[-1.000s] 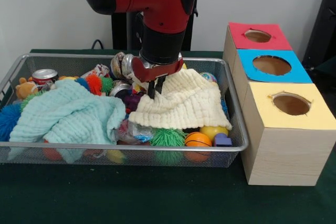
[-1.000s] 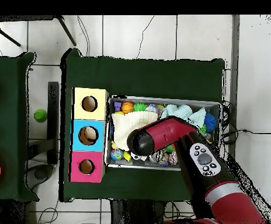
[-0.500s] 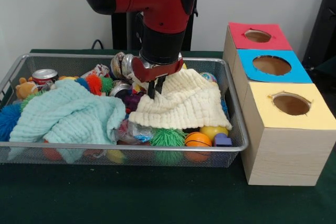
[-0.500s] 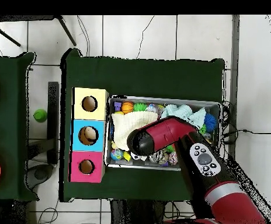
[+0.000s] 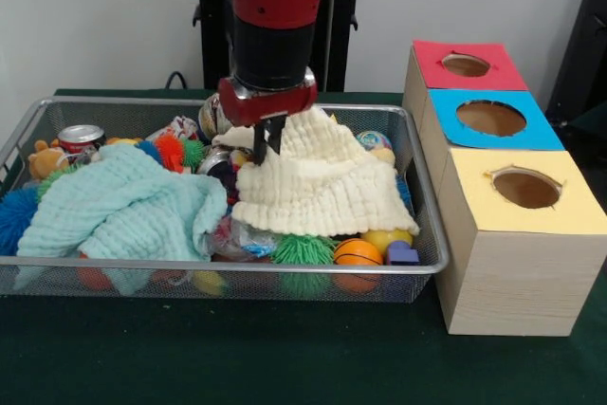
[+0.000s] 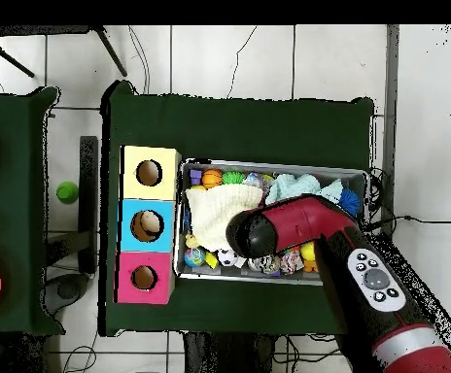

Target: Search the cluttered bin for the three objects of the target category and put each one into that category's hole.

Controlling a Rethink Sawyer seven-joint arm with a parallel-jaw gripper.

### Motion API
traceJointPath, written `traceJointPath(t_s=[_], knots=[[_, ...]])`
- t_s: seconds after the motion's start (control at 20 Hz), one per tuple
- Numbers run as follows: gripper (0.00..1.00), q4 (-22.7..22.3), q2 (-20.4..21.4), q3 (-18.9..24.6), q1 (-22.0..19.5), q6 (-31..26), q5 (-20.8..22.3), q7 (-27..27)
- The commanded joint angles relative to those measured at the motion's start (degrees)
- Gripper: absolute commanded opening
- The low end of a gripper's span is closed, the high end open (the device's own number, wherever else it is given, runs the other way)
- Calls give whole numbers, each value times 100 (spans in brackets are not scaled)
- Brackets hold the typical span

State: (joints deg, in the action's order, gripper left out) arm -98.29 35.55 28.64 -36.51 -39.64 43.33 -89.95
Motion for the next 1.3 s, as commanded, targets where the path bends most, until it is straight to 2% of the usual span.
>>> traceJointPath(t_s=[0.05, 0.3, 0.6, 1.3], knots=[[0, -290, 641, 650, -568, -912, -322, 2054], [0, -541, 1012, 809, -903, -1110, -248, 2392], [0, -517, 1174, 869, -1066, -1396, -45, 2736], [0, -400, 981, 923, -1575, -1305, 209, 3379]])
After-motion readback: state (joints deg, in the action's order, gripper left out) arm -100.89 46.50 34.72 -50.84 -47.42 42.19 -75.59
